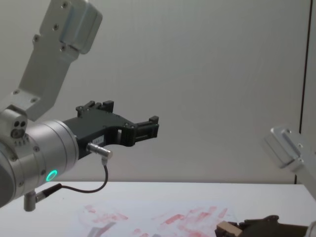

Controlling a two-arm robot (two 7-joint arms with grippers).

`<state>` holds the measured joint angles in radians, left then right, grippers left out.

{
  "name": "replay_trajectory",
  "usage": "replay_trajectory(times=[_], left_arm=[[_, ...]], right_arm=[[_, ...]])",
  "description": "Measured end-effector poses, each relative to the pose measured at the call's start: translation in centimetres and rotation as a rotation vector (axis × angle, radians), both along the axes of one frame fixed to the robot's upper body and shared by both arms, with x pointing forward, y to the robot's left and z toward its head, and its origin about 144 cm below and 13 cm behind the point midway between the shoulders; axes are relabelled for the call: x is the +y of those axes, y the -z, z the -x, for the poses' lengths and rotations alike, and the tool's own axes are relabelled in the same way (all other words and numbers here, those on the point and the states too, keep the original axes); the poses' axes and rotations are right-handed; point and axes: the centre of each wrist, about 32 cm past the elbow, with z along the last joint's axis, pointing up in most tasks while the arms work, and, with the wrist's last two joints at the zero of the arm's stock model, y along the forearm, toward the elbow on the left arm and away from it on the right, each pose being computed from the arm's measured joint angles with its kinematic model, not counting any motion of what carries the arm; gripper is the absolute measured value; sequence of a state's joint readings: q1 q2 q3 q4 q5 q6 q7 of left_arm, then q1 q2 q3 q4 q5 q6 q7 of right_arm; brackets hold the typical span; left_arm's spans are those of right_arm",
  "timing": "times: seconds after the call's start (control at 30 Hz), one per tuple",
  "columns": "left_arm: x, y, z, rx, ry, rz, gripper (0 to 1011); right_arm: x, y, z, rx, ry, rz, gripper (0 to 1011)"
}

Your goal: Use the one hand to pick up the stamp and affix it onto the A4 paper.

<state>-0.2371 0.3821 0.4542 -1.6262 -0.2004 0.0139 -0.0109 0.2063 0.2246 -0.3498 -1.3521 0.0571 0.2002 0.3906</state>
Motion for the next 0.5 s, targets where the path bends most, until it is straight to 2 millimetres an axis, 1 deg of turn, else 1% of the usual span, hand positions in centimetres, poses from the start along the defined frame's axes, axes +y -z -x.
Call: replay_trajectory(times=[0.27,0.5], left_arm=[[0.00,0.00,0.00,0.000,0.000,0.000,1002],[0.00,0.00,0.00,0.000,0.000,0.000,1002]], right_arm=[[-0.14,0.01,0.17,0.010,-0.002,0.003,219],[-0.34,-0.03,0.49,0.007,0.009,-0.034,219]])
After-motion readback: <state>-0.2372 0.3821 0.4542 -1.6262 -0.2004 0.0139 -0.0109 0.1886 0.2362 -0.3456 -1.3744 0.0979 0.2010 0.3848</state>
